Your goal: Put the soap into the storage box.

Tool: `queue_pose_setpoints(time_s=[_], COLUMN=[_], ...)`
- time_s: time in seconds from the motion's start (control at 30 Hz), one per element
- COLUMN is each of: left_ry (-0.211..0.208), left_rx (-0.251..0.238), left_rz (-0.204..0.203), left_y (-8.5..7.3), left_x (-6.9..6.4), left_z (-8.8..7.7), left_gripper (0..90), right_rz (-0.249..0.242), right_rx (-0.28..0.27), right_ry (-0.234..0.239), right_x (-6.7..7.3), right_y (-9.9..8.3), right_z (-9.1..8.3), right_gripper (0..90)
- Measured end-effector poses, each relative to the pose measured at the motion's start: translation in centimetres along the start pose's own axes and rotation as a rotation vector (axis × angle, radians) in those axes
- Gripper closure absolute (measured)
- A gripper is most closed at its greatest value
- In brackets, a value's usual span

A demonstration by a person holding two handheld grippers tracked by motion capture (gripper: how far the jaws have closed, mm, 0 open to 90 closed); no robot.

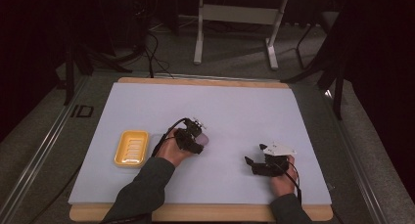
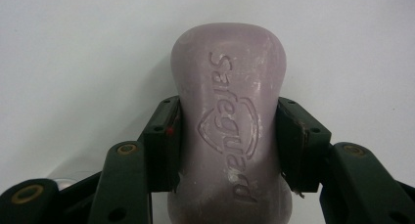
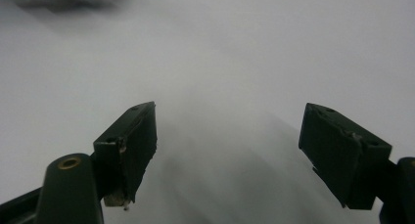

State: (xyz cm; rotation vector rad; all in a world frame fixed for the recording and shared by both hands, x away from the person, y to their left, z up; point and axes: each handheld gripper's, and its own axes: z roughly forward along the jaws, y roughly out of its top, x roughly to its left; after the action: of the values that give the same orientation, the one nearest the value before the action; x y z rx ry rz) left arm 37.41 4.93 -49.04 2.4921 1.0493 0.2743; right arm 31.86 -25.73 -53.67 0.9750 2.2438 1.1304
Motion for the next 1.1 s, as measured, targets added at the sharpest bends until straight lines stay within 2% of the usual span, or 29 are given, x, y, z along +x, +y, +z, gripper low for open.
queue_pose_setpoints(time_s=[0.37,1.1], left_ry=[0.010,0.034], left_rx=[-0.004,-0.036], left_rz=[-0.009,-0.054], left_y=[-0.2,-0.6], left_x=[0.5,2.0], left_z=[-0.7,-2.7], left_gripper=[49.0,49.0], right_rz=[0.001,-0.002], right_rx=[0.000,0.000], right_ry=[0.000,-0.001], right_x=[0.0,0.0], right_y=[0.0,0.0], right_z=[0.0,0.0], right_gripper=[21.5,21.5])
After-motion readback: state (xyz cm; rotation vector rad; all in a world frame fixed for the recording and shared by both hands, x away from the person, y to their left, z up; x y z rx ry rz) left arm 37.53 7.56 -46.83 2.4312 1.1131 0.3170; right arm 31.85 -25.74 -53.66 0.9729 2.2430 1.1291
